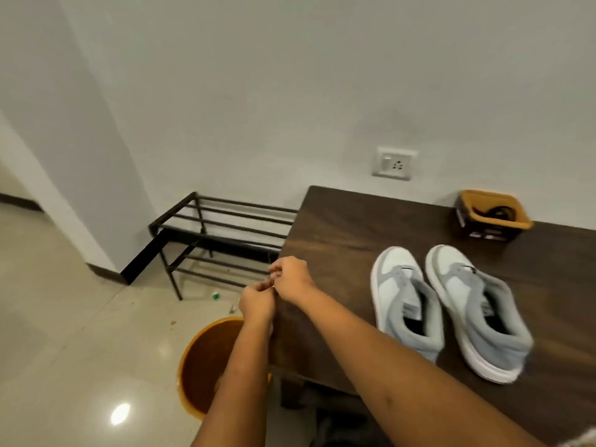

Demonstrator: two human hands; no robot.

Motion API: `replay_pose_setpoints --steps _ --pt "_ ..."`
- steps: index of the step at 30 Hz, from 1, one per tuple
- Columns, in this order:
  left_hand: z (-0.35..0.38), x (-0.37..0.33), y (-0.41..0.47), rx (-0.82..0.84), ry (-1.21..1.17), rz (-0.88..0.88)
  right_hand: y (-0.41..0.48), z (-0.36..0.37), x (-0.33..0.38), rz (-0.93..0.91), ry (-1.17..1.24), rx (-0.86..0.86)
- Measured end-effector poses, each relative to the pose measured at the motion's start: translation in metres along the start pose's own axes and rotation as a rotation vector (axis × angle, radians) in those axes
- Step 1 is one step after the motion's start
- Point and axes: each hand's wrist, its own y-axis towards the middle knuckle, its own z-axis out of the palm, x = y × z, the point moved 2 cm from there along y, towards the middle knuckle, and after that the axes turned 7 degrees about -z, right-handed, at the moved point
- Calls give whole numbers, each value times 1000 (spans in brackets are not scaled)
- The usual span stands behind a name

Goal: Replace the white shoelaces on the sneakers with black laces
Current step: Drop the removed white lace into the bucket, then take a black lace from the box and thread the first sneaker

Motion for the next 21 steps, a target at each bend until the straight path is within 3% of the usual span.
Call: replay_pose_setpoints --steps 5,9,11,16,21 --pt "97 -26 -75 244 191 153 -42 -124 -53 51 -7 -246" --pt "158 -22 -146 399 378 413 -89 -207 -111 117 -125 -396" --pt "178 -14 -173 371 597 574 -112 -233 -140 155 -249 -404" --pt "200 14 -193 218 1382 711 -152 -238 -174 251 -596 -362" --pt "209 13 -179 118 1481 736 -145 -231 -178 424 -499 -207"
